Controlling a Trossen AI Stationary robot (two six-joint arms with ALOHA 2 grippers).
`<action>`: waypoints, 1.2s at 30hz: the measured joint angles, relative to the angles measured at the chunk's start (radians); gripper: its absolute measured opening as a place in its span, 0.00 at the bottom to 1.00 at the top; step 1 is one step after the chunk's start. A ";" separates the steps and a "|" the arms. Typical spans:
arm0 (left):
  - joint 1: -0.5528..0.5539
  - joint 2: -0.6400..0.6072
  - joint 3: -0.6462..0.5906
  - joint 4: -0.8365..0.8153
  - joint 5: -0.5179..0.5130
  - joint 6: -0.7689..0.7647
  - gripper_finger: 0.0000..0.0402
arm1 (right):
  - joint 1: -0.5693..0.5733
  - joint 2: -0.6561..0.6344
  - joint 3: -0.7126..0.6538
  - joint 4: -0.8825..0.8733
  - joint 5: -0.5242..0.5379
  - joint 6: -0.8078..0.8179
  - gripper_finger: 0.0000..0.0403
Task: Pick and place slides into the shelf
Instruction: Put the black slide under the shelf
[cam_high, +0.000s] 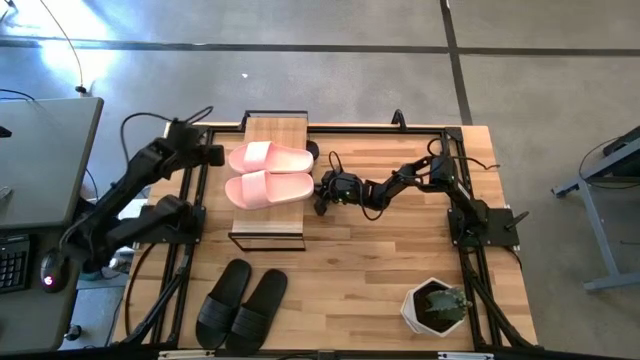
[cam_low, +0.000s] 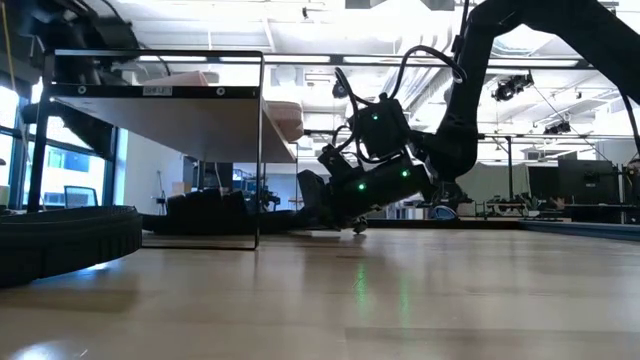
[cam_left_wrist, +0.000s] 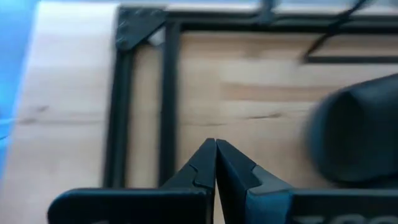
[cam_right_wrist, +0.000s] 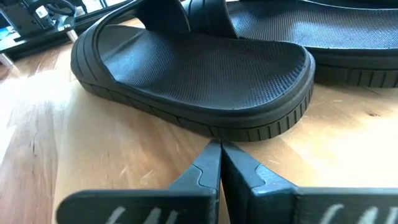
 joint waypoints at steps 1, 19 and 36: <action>0.000 -0.029 0.000 0.008 0.025 0.009 0.00 | 0.000 -0.001 0.000 0.000 0.000 -0.001 0.00; 0.000 -0.516 0.000 0.139 0.537 0.056 0.00 | 0.000 -0.048 -0.001 -0.098 0.004 -0.034 0.00; 0.000 -0.730 0.153 0.378 1.054 -0.070 0.00 | -0.009 -0.106 -0.001 -0.170 -0.021 -0.071 0.00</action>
